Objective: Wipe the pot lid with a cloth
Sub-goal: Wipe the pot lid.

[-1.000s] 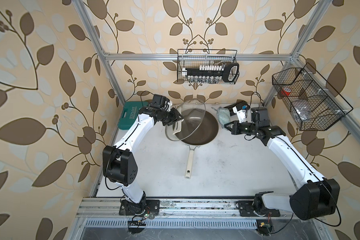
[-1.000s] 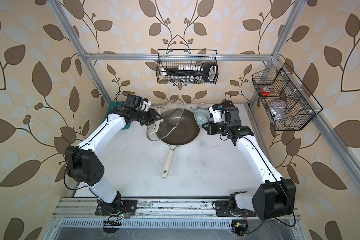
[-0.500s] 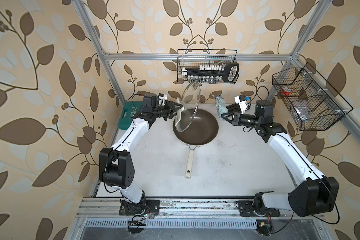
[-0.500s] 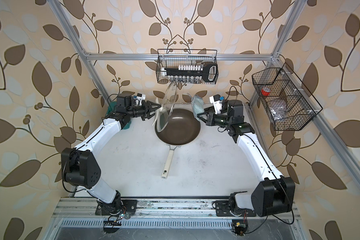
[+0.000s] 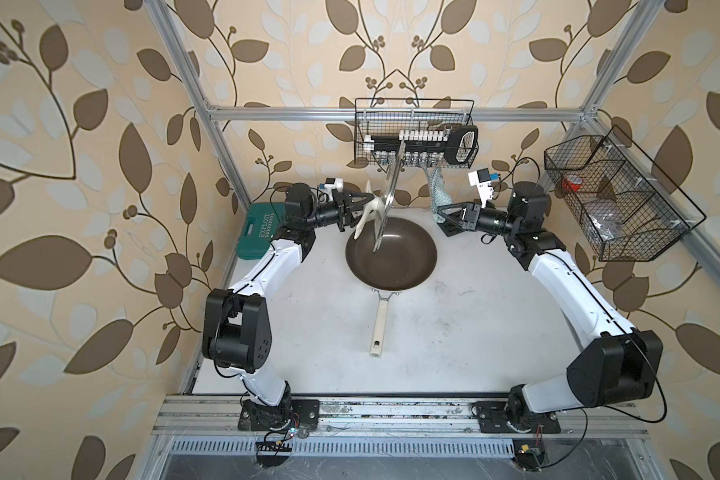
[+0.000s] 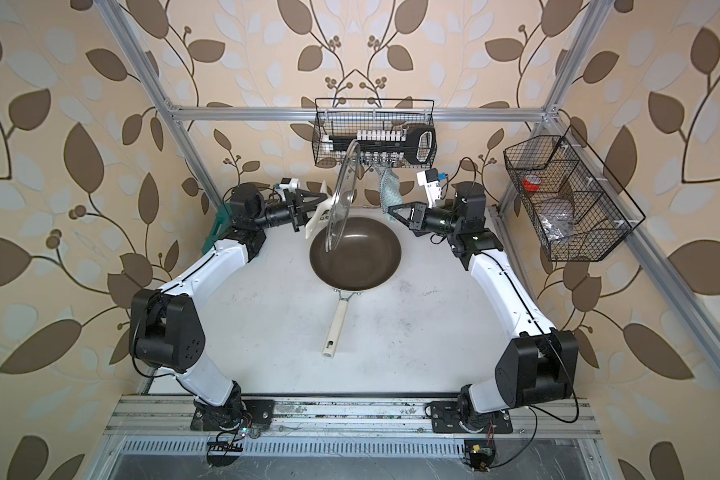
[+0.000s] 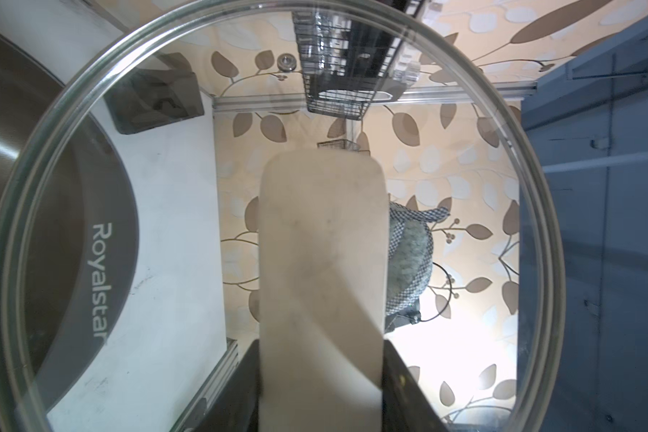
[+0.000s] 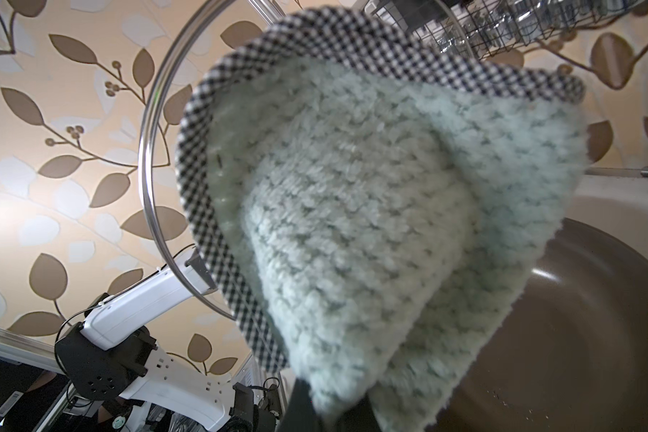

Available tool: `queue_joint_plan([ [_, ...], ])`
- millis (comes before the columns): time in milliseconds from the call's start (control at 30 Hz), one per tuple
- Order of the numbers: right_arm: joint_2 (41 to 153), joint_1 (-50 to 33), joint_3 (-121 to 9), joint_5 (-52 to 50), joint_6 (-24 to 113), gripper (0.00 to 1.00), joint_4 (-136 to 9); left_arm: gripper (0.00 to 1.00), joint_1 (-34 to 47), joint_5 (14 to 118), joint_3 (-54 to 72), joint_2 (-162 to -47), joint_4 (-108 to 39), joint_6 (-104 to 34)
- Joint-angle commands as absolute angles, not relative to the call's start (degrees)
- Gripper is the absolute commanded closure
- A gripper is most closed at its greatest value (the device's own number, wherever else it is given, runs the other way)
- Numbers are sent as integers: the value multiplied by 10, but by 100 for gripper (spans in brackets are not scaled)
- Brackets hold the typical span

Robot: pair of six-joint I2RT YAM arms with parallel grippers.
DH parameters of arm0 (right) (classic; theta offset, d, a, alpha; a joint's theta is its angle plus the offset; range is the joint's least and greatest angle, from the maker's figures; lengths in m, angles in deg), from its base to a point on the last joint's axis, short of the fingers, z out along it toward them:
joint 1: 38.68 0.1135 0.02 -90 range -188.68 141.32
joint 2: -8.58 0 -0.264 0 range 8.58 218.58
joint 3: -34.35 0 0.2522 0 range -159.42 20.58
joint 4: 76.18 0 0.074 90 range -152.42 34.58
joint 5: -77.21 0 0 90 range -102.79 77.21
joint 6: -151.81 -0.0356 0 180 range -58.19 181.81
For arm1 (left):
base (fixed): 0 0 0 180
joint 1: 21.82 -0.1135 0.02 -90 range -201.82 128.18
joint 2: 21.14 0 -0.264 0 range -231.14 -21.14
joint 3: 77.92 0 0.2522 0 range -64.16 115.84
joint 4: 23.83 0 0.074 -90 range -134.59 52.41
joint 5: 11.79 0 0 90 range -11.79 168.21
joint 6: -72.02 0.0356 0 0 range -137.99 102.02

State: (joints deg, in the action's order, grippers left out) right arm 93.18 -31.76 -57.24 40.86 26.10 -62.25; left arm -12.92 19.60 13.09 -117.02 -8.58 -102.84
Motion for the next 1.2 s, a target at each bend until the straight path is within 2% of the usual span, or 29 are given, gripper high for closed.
queue_joint_plan([
  [0, 946, -308, -609, 426, 238, 100, -652, 100, -140, 225, 161, -1157, 192, -1107],
  [233, 970, -284, -654, 425, 208, 100, -676, 100, -140, 230, 157, -1172, 255, -1164],
  [667, 1011, -176, -714, 399, 209, 100, -673, 100, -139, 222, 133, -1149, 270, -1179],
  [1167, 1019, -172, -730, 395, 199, 100, -674, 100, -136, 214, 102, -1113, 284, -1204],
])
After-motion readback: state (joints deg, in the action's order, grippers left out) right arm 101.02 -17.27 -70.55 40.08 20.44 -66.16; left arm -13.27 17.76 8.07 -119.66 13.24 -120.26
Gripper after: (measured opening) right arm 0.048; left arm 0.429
